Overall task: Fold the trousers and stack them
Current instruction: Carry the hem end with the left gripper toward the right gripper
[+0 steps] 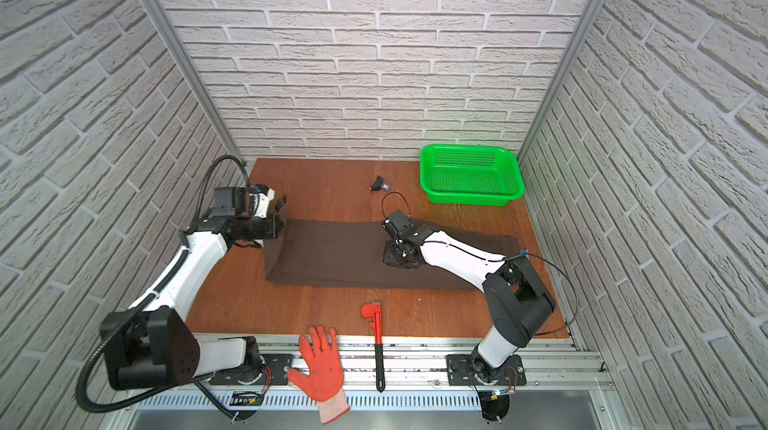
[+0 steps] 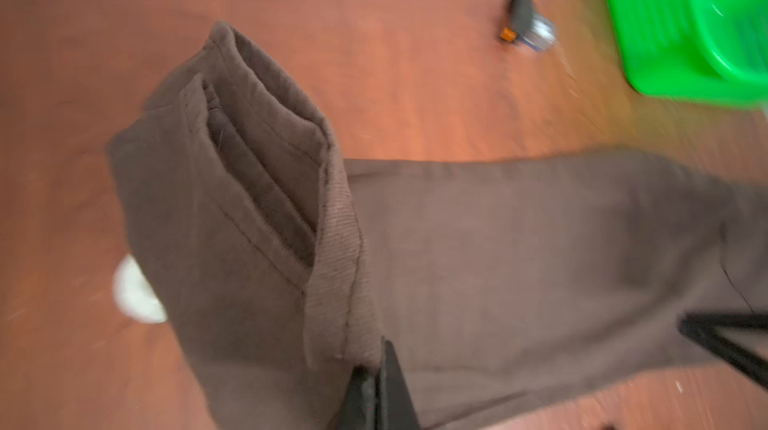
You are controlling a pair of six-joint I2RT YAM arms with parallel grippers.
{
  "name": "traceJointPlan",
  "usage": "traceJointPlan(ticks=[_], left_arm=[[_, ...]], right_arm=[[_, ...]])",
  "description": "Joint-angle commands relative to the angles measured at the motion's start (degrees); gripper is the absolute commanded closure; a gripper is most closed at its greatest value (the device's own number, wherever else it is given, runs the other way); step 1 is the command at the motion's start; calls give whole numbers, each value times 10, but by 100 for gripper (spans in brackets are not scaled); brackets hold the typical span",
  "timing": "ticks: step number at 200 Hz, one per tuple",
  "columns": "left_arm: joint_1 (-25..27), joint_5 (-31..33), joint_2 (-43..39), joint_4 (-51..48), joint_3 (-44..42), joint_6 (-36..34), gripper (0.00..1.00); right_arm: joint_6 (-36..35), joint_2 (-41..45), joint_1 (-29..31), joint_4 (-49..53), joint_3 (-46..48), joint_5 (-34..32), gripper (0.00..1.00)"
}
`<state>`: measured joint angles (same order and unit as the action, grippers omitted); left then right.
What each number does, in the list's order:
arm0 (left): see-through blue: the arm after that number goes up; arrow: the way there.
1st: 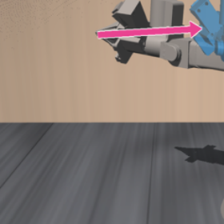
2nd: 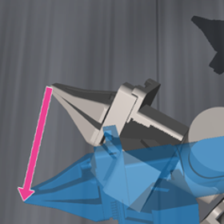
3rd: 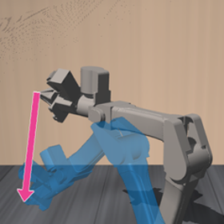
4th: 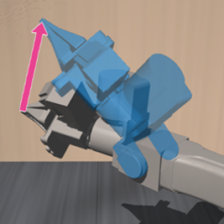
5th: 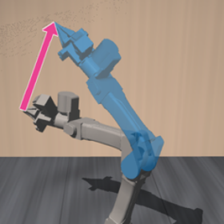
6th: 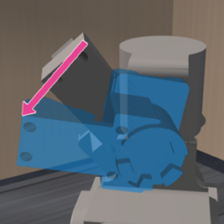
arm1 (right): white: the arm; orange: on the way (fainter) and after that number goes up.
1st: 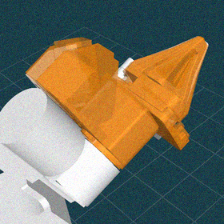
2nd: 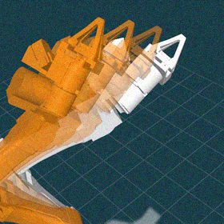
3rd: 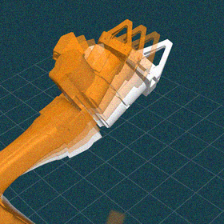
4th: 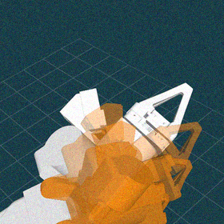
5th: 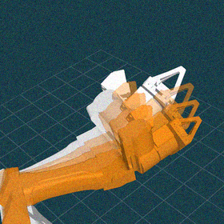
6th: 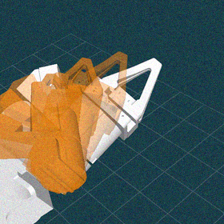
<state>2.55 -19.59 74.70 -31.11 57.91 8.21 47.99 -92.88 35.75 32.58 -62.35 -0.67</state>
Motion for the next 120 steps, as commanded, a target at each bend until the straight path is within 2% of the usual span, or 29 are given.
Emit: traceJointPlan(ticks=[1,29,59,89,120], left_arm=[[74,7,8,35,-14,-12,100],[170,48,63,70,-14,19,100],[249,88,119,123,-15,66,100],[305,128,168,137,10,98,100],[326,153,165,141,26,112,100]], right_arm=[[-7,27,-7,13,-8,-25,72],[-20,69,-31,35,4,-49,72],[-48,124,-67,70,17,-77,72],[-62,173,-107,82,42,-72,72],[-59,185,-115,75,59,-48,72]])
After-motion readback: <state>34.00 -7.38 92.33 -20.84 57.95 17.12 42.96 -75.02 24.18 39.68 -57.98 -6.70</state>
